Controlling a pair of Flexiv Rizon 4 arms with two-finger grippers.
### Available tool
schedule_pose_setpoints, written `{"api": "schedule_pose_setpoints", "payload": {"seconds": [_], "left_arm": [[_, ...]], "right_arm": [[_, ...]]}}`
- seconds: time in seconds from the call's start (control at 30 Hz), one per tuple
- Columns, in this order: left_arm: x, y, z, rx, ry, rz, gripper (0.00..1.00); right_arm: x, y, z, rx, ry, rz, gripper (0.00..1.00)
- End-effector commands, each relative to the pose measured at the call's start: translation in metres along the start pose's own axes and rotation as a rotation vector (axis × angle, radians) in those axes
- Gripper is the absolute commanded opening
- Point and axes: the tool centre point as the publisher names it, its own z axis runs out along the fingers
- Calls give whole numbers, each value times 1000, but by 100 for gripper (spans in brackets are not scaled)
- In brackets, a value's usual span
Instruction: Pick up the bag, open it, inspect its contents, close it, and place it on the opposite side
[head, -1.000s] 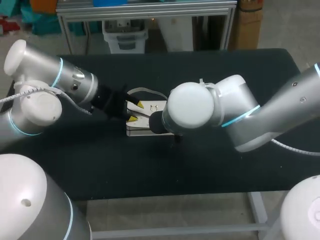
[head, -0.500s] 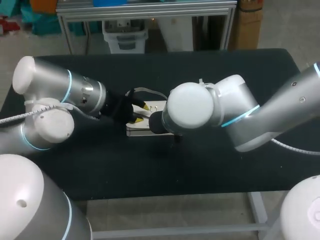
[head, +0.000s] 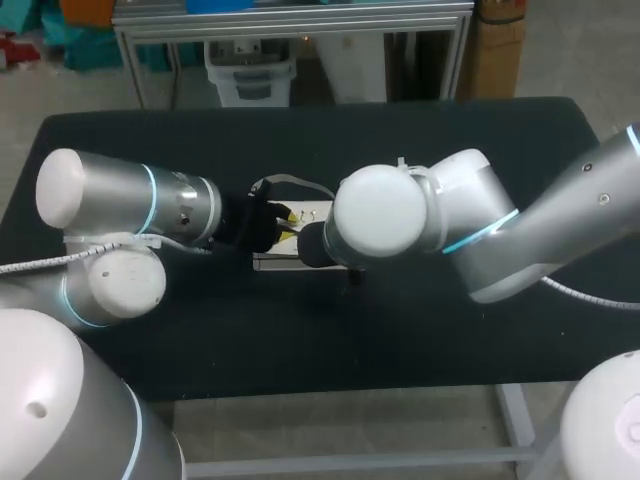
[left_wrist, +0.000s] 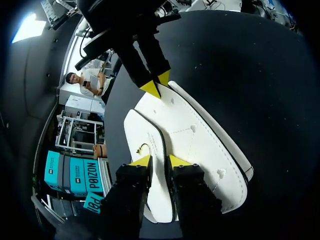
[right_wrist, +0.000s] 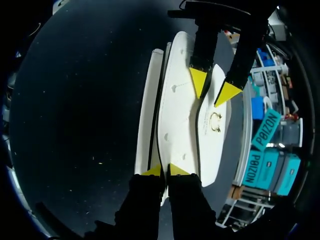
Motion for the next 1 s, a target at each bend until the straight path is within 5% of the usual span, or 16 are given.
{"api": "schedule_pose_setpoints", "payload": {"seconds": [0.03, 0.5, 1.0], "left_arm": [[-1, 7, 6, 27, -12, -19, 0], [-23, 23, -18, 188, 28, -146, 0], [-45, 32, -26, 180, 143, -250, 0]], "right_arm": [[3, 2, 4, 2, -2, 0, 0], [3, 2, 4, 2, -2, 0, 0], [3, 2, 4, 2, -2, 0, 0]]}}
